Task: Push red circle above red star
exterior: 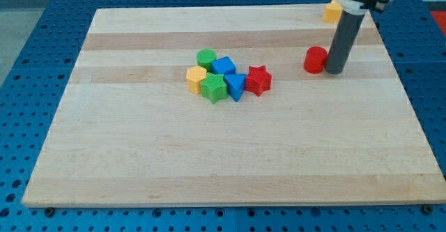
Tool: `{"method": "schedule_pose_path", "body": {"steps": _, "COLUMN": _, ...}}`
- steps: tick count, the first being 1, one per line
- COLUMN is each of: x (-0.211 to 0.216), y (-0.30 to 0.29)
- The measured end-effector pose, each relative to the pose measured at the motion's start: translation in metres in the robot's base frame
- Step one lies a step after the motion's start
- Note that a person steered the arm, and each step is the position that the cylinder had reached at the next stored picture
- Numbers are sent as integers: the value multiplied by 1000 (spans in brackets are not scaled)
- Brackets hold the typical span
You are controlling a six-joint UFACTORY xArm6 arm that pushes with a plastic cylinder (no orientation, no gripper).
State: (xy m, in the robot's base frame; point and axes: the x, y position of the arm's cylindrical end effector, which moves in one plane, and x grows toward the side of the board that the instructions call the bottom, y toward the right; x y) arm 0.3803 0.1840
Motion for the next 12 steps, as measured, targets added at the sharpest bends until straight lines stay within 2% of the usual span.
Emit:
{"method": "schedule_pose_path", "body": {"steps": 1, "x": 0, "y": 0}}
{"method": "schedule_pose_path", "body": {"steps": 3, "x": -35, "y": -18}}
{"method": "schedule_pose_path", "body": {"steps": 4, "x": -39, "y": -22}}
{"method": "schedule_pose_path", "body": {"steps": 6, "x": -39, "y": -32}}
{"method": "schedule_pose_path", "body": {"steps": 10, "x": -24, "y": -107}}
{"method": "schedule_pose_path", "body": {"steps": 12, "x": -33, "y": -95}}
